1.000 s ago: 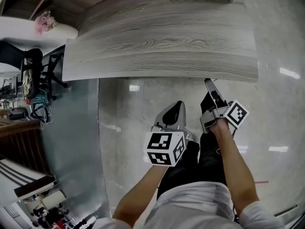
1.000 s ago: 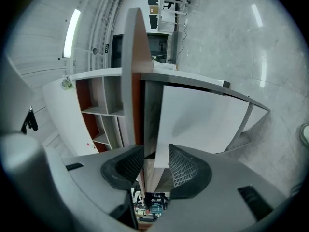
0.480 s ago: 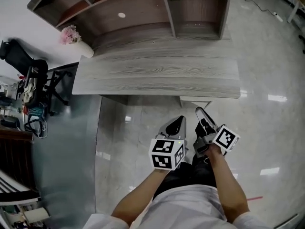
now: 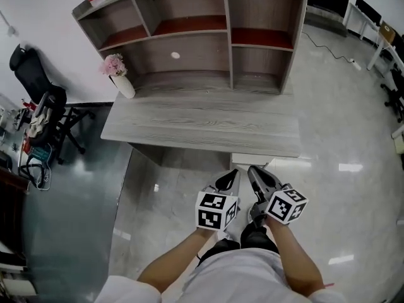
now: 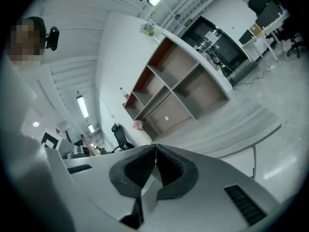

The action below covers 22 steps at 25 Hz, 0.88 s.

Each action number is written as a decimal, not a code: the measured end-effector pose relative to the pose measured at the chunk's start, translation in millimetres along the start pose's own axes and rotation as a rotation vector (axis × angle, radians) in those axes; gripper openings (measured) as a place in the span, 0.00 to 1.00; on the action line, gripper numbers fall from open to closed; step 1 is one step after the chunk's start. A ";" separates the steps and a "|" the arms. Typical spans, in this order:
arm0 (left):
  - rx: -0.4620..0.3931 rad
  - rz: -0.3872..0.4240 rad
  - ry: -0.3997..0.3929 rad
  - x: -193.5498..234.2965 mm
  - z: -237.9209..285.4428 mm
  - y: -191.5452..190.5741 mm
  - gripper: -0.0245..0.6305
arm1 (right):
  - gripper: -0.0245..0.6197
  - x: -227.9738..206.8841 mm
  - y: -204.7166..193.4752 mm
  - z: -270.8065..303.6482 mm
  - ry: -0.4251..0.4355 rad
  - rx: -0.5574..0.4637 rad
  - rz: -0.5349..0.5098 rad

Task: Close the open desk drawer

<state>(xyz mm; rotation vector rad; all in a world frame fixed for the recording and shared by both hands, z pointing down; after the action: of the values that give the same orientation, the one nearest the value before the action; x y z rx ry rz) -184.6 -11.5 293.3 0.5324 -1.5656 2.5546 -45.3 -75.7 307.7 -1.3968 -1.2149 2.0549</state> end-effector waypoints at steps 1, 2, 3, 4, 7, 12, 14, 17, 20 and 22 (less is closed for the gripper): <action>-0.006 0.002 -0.006 -1.9 -3.8 2.4 0.04 | 0.04 7.6 3.8 -0.3 0.004 0.013 -0.039; -0.011 0.007 -0.010 -3.7 -7.0 4.2 0.04 | 0.04 14.7 7.1 -0.1 0.005 0.031 -0.083; -0.014 0.015 -0.012 -5.4 -9.8 5.5 0.04 | 0.04 21.4 9.4 -0.1 0.001 0.053 -0.130; -0.017 0.022 -0.013 -6.8 -12.5 6.4 0.04 | 0.04 27.5 10.9 -0.3 -0.005 0.073 -0.175; -0.027 0.035 -0.013 -10.0 -19.7 8.0 0.04 | 0.04 40.3 11.9 -3.0 -0.016 0.087 -0.249; -0.029 0.065 -0.006 -13.4 -29.9 7.8 0.04 | 0.04 50.5 10.0 -11.4 -0.042 0.070 -0.277; -0.031 0.070 -0.001 -13.3 -34.3 7.5 0.04 | 0.04 54.2 8.9 -13.0 -0.048 0.073 -0.291; -0.025 0.070 0.010 -12.7 -38.6 5.8 0.04 | 0.04 59.6 6.8 -14.7 -0.047 0.075 -0.303; -0.017 0.070 0.015 -13.2 -41.1 3.0 0.04 | 0.04 63.1 3.8 -16.3 -0.047 0.077 -0.308; -0.016 0.072 0.012 -15.3 -42.0 2.0 0.04 | 0.04 63.7 2.5 -17.7 -0.048 0.080 -0.308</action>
<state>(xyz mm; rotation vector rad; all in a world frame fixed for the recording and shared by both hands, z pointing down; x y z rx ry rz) -181.0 26.0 269.1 0.4673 -1.6293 2.5892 -57.2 -24.6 267.4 -1.0548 -1.2633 1.9079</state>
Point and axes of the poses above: the fingertips, and each gripper's own axes: z forward along the fingers, x to its left, y out of its top, the point moved 9 cm from there along -z, backward along the fingers, and after that the axes turned 4 degrees about -z, right-handed, at the moved point
